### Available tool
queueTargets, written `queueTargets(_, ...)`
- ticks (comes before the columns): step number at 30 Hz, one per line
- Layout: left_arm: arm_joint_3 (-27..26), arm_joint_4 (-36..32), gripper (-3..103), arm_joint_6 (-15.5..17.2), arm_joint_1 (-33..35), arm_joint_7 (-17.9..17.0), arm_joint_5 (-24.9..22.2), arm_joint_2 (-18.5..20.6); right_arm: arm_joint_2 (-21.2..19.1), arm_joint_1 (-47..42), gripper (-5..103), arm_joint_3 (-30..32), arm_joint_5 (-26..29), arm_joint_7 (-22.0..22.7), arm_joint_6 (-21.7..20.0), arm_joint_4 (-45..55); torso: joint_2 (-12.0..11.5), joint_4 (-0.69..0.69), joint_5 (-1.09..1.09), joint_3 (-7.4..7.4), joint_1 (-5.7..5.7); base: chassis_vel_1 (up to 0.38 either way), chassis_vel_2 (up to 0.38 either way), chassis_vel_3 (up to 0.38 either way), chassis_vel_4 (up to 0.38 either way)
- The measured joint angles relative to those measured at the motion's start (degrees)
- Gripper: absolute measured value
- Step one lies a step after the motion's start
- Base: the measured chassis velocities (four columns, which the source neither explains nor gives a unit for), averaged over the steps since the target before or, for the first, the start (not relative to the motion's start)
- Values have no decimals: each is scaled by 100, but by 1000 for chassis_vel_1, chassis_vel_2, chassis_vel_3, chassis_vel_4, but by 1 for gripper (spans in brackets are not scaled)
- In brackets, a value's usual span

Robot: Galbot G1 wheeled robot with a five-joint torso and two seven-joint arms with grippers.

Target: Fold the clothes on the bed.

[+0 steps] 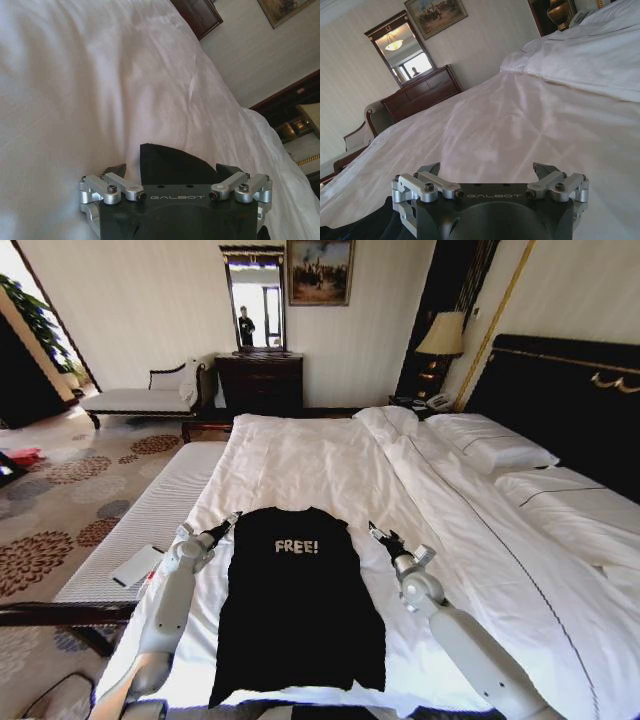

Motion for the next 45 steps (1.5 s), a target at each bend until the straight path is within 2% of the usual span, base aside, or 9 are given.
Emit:
queueTargets(8, 42, 350, 97, -174, -204, 167, 275, -165, 15, 50, 100, -43, 37, 6, -1, 14, 0, 0, 1, -1, 0, 0, 0, 0, 0)
queueTargets(12, 45, 469, 76, -286, -239, 265, 465, -233, 22, 78, 100, -65, 38, 12, -2, 23, 0, 0, 1, -1, 0, 0, 0, 0, 0)
queueTargets(14, 44, 480, 76, -314, -239, 290, 497, -240, 22, 82, 100, -66, 38, 13, -2, 21, 0, 0, 0, -1, 0, 0, 0, 0, 0)
queueTargets(15, 44, 498, 66, -373, -239, 345, 570, -253, 19, 87, 100, -67, 37, 13, -2, 13, 0, 1, -1, 0, 0, 0, 0, 0, 0)
queueTargets(19, 37, 495, 55, -403, -225, 371, 613, -259, 19, 90, 100, -68, 34, 13, -2, 3, 0, -1, -1, -1, 0, 0, 0, 0, 0)
queueTargets(22, 5, 482, 39, -474, -200, 387, 618, -239, 25, 94, 100, -68, 23, 13, -2, -30, 0, -1, -1, 0, 0, 0, 0, 0, 0)
queueTargets(25, 2, 482, 33, -504, -198, 395, 624, -215, 28, 94, 100, -68, 17, 13, -2, -46, 0, -1, -1, 0, 0, 0, 0, 0, 0)
queueTargets(33, 3, 483, 2, -547, -210, 403, 649, -165, 47, 138, 100, -82, 4, 13, 5, -117, 0, -1, -1, 0, 0, 0, 0, 0, 0)
queueTargets(45, 2, 577, 1, -616, -408, 421, 675, 96, 45, 529, 100, -417, 159, -15, -34, -413, 0, 0, -1, 0, 0, 0, 0, 0, 0)
